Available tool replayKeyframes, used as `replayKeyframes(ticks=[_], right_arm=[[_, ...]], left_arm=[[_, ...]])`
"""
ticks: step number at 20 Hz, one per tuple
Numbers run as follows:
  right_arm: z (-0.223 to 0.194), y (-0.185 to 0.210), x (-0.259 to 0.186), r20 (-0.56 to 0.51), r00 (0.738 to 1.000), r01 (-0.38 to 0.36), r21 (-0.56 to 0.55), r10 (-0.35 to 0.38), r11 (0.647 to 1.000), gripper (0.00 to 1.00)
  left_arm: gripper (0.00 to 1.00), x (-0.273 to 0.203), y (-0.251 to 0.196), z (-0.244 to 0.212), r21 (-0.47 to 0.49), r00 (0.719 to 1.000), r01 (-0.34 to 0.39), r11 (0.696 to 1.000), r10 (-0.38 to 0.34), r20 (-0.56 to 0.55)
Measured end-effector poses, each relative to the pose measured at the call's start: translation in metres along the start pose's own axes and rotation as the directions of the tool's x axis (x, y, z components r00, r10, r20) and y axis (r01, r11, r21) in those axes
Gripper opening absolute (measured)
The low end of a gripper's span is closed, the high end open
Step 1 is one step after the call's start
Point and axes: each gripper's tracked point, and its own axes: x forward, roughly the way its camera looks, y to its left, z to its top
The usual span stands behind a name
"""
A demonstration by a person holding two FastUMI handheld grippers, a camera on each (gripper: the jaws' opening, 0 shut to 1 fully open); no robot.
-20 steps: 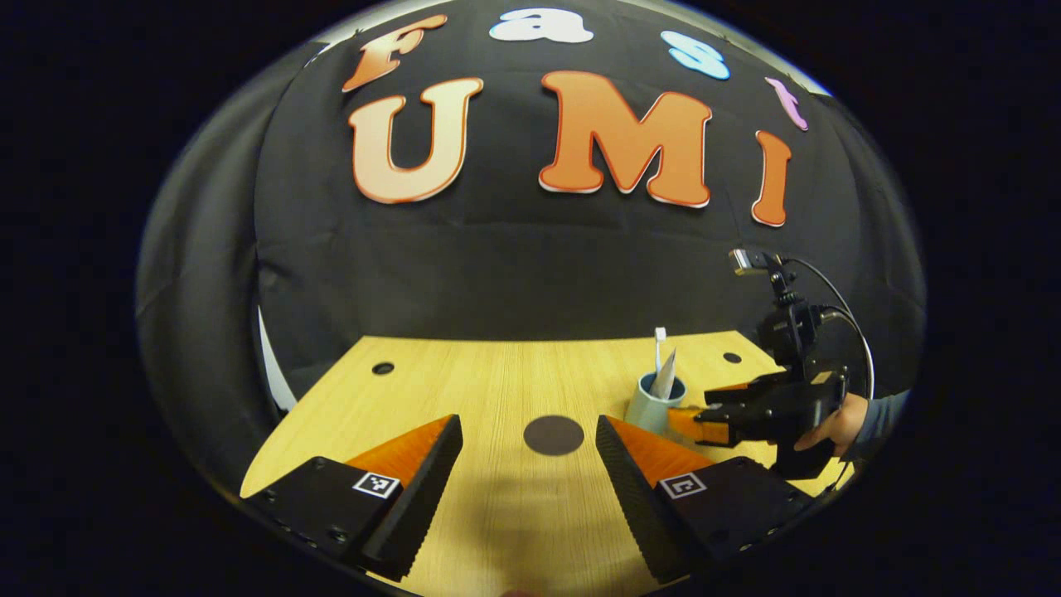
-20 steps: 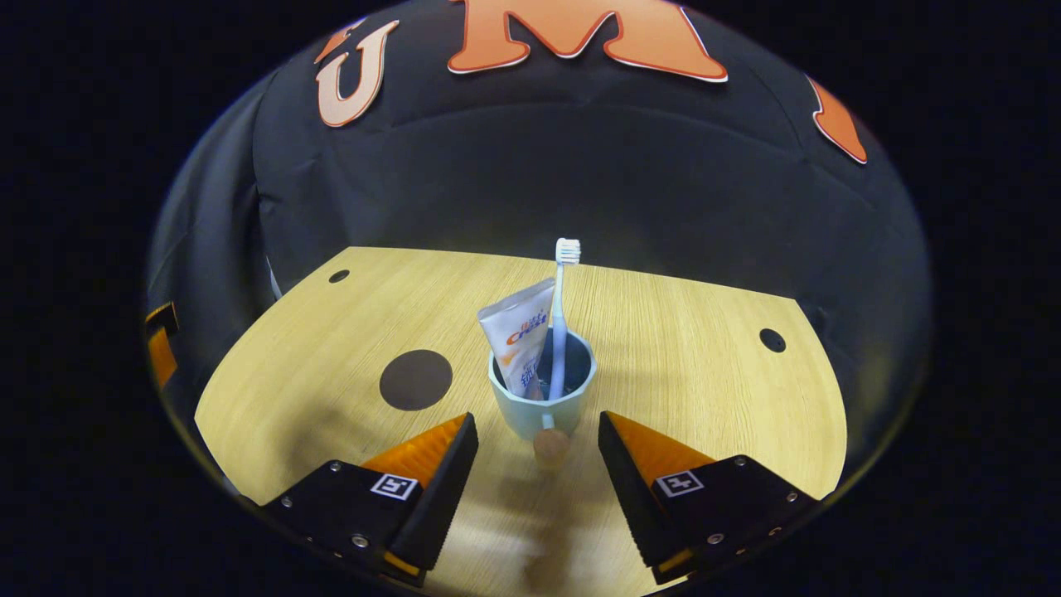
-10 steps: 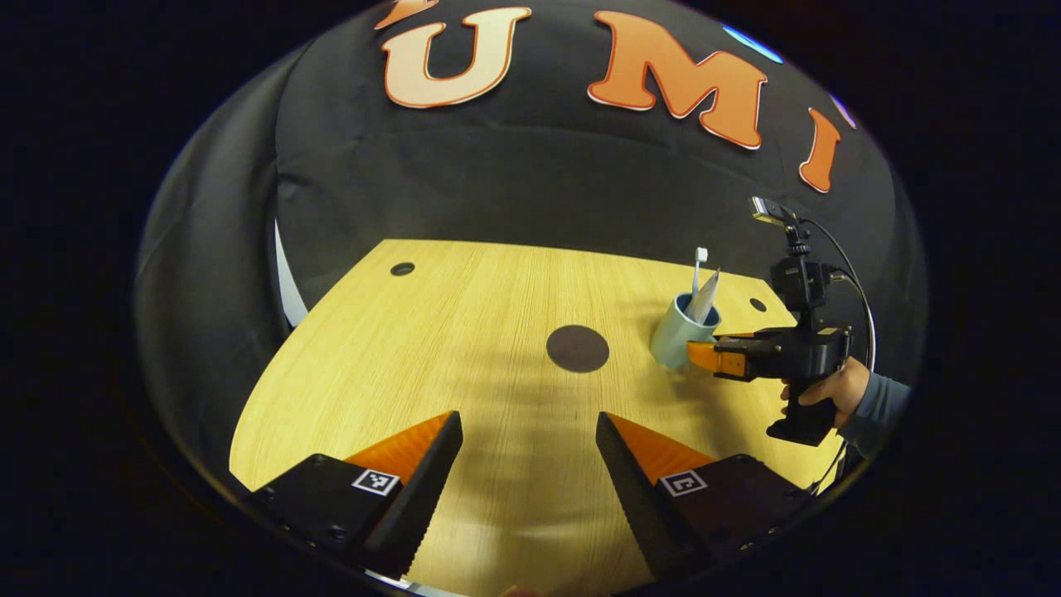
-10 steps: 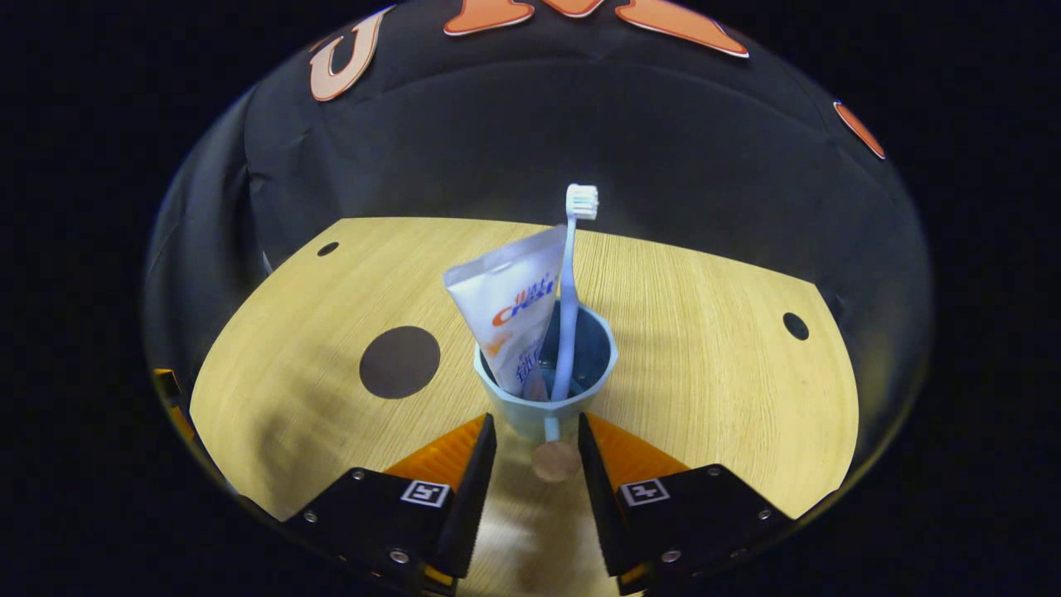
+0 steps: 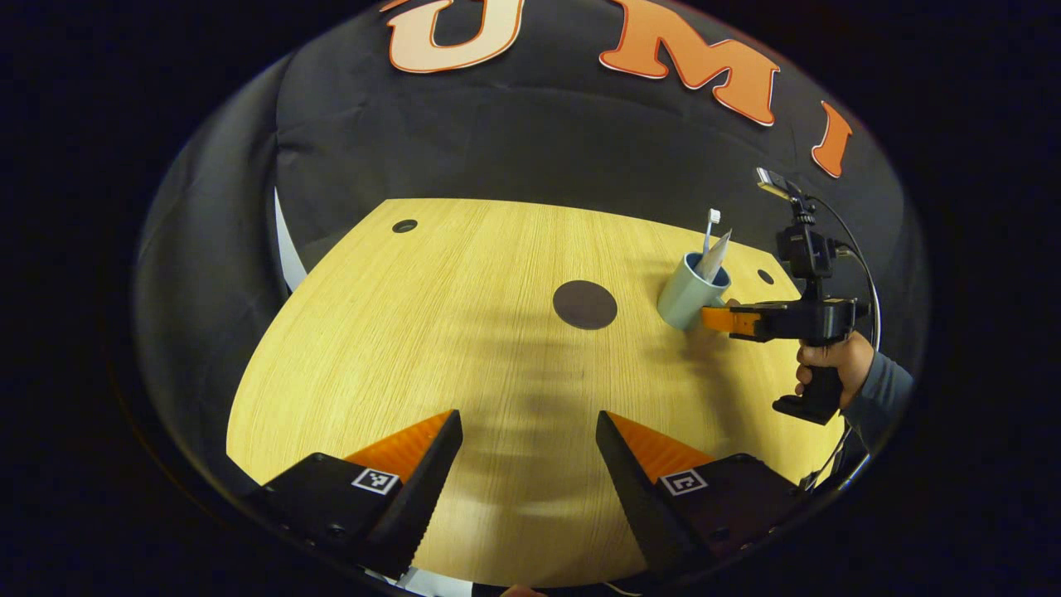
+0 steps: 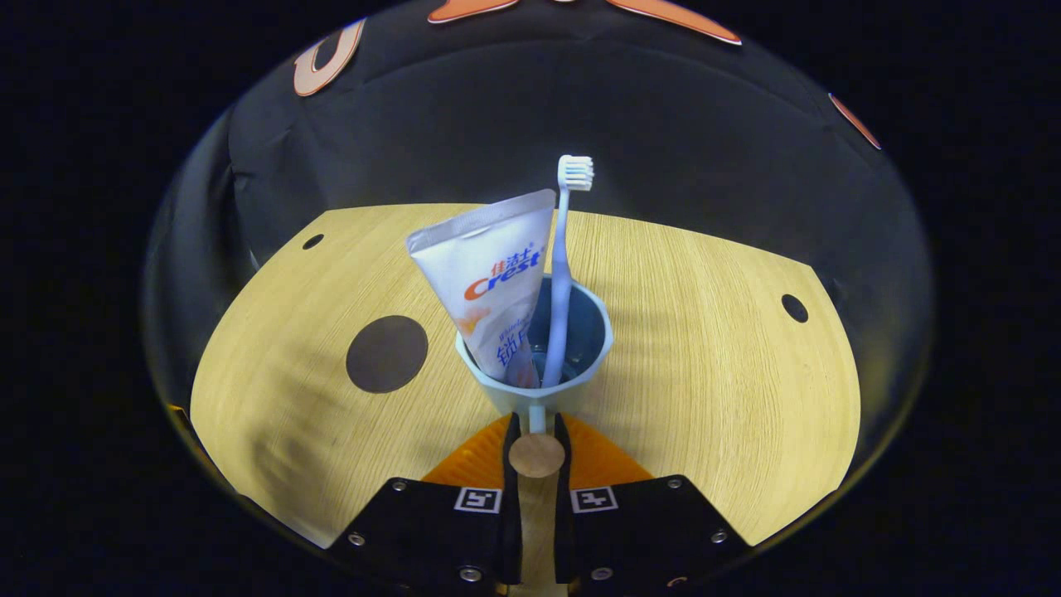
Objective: Put the toothbrush and toothpaste on the desktop into the cup, then pick up the cup and place it on the coaster on the desktop.
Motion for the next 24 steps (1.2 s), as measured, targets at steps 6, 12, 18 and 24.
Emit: replayKeyframes(ticks=[6, 12, 18, 24], right_arm=[[0.009, 0.001, -0.007, 0.047, 0.999, 0.024, 0.028, -0.025, 0.999, 0.09], [0.037, 0.036, -0.018, 0.096, 0.995, -0.027, -0.023, 0.029, 0.999, 0.09], [0.031, 0.033, -0.008, 0.082, 0.991, -0.098, -0.083, 0.105, 0.992, 0.09], [0.026, 0.031, -0.006, 0.047, 0.992, -0.112, -0.11, 0.118, 0.988, 0.09]], left_arm=[[0.98, 0.0, 0.004, -0.002, 0.012, 1.0, -0.006, 1.0, 0.006, -0.006], [0.98, -0.003, 0.005, -0.012, 0.015, 0.999, -0.007, 1.0, 0.008, -0.035], [0.98, -0.016, 0.003, -0.025, -0.015, 0.996, 0.001, 1.0, -0.002, -0.092], [0.98, -0.029, -0.018, -0.036, -0.03, 0.986, 0.034, 0.999, -0.039, -0.161]])
